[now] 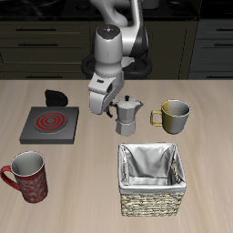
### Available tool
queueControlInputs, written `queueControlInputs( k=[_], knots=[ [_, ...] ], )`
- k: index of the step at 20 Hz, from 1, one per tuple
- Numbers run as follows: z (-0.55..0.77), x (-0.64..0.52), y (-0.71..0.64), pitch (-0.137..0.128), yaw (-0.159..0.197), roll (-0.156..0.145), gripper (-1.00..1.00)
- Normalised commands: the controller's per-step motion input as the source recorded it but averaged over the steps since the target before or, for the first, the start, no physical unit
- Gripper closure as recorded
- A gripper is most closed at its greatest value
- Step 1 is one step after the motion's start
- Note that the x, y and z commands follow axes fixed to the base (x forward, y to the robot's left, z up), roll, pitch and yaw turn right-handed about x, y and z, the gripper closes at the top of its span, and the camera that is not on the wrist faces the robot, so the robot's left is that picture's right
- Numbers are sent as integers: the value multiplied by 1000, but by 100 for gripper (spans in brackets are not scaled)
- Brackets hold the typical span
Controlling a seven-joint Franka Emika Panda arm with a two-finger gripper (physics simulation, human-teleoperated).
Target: Place the moka pot on the stove
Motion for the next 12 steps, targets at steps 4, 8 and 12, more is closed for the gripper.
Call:
queueControlInputs(
  k=[4,8,12],
  knots=[
    [96,-44,-55,-16,14,-2,100],
    [175,28,-35,-41,-6,1,100],
    [188,41,-40,-63,-49,-10,100]
  ],
)
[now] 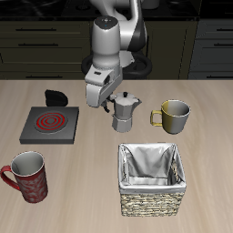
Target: Place the moka pot on the stove
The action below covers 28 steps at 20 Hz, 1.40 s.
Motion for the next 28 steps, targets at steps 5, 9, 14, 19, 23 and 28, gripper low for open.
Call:
queueControlInputs(
  k=[5,9,14,19,23,28],
  knots=[
    [183,33,-123,-85,-55,-43,100],
    [117,-44,-165,-26,-81,-57,100],
    [212,-56,-172,-63,-80,-69,100],
    [224,-64,-176,-27,-30,-35,100],
    [341,-110,-230,-54,-37,-49,100],
    [230,-118,-155,-47,-20,-42,100]
  ],
)
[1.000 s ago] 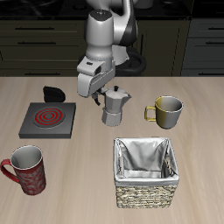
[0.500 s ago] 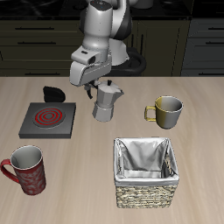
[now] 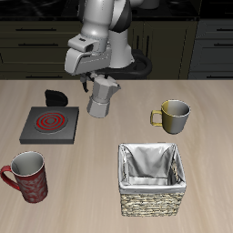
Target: Place the moka pot on the stove
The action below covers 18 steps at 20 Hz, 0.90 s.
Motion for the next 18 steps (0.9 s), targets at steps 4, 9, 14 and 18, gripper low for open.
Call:
queueControlInputs(
  k=[4,9,14,18],
  knots=[
    [177,-127,-242,-29,-41,-50,100],
    [25,-107,-204,8,-52,-46,100],
    [-38,-146,-166,10,-38,-35,100],
    [-5,-141,-286,1,-43,-68,100]
  ],
)
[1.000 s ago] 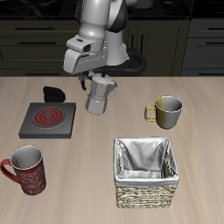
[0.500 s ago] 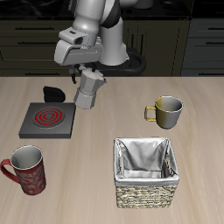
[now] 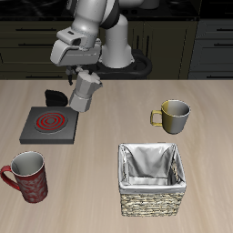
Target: Place the moka pot on the stove
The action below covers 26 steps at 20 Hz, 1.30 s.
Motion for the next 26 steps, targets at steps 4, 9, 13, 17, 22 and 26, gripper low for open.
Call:
queueControlInputs(
  k=[4,9,13,17,22,26],
  knots=[
    [-6,-36,-233,-8,-18,-53,100],
    [-45,-79,-279,8,-39,-51,100],
    [-25,1,-151,7,-47,-36,100],
    [-119,112,-73,11,-39,-28,100],
    [-103,15,-22,3,-18,-6,100],
    [110,63,-130,-27,-7,-15,100]
  ],
)
